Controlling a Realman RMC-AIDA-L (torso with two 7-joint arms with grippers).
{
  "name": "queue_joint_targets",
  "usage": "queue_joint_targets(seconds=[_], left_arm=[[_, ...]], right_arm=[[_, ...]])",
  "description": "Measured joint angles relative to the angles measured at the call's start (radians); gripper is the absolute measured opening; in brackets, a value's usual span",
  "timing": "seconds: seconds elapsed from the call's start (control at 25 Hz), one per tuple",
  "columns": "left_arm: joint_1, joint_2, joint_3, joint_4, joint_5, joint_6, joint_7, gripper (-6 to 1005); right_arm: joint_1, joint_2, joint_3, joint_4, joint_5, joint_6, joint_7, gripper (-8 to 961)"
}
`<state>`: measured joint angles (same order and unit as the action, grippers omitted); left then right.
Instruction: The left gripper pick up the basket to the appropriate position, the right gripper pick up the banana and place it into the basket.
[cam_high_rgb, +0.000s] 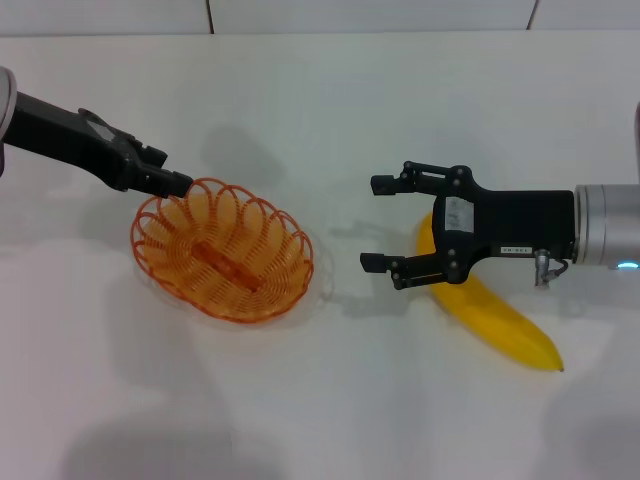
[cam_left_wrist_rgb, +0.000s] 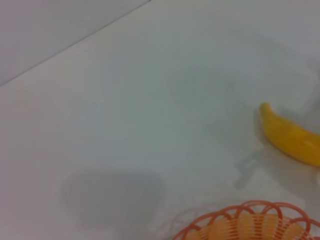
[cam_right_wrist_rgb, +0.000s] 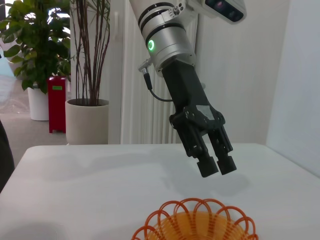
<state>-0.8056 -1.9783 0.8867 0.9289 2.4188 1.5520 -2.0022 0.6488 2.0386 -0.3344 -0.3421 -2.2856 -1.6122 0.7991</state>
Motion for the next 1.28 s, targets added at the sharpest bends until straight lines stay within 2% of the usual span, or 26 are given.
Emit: queue_joint_targets(seconds=[0.2, 0.32, 0.52, 0.88, 1.2, 1.28], left_arm=[[0.0, 0.0, 0.001, 0.001, 0.01, 0.002, 0.004, 447], [-0.001, 0.001, 0.02, 0.001, 0.037, -0.004, 0.051, 690], [-0.006, 0.0, 0.044, 0.001, 0.112, -0.023, 0.237, 770], [-0.027, 0.002, 0.045, -0.022, 0.133, -0.099, 0.294, 769], [-0.085, -0.002, 0.043, -0.158, 0.131, -0.229, 0.297, 767], [-0.097, -0.014, 0.048, -0.189, 0.137, -0.257, 0.299, 767]], right_arm=[[0.0, 0.0, 0.0, 0.0, 0.0, 0.0, 0.0, 908], [0.0, 0.0, 0.0, 0.0, 0.0, 0.0, 0.0, 908], [0.0, 0.0, 0.0, 0.0, 0.0, 0.0, 0.0, 908], [0.011, 0.002, 0.0, 0.0, 0.0, 0.0, 0.0, 907], [0.014, 0.002, 0.0, 0.0, 0.0, 0.0, 0.0, 907], [0.018, 0.002, 0.0, 0.0, 0.0, 0.0, 0.0, 907]])
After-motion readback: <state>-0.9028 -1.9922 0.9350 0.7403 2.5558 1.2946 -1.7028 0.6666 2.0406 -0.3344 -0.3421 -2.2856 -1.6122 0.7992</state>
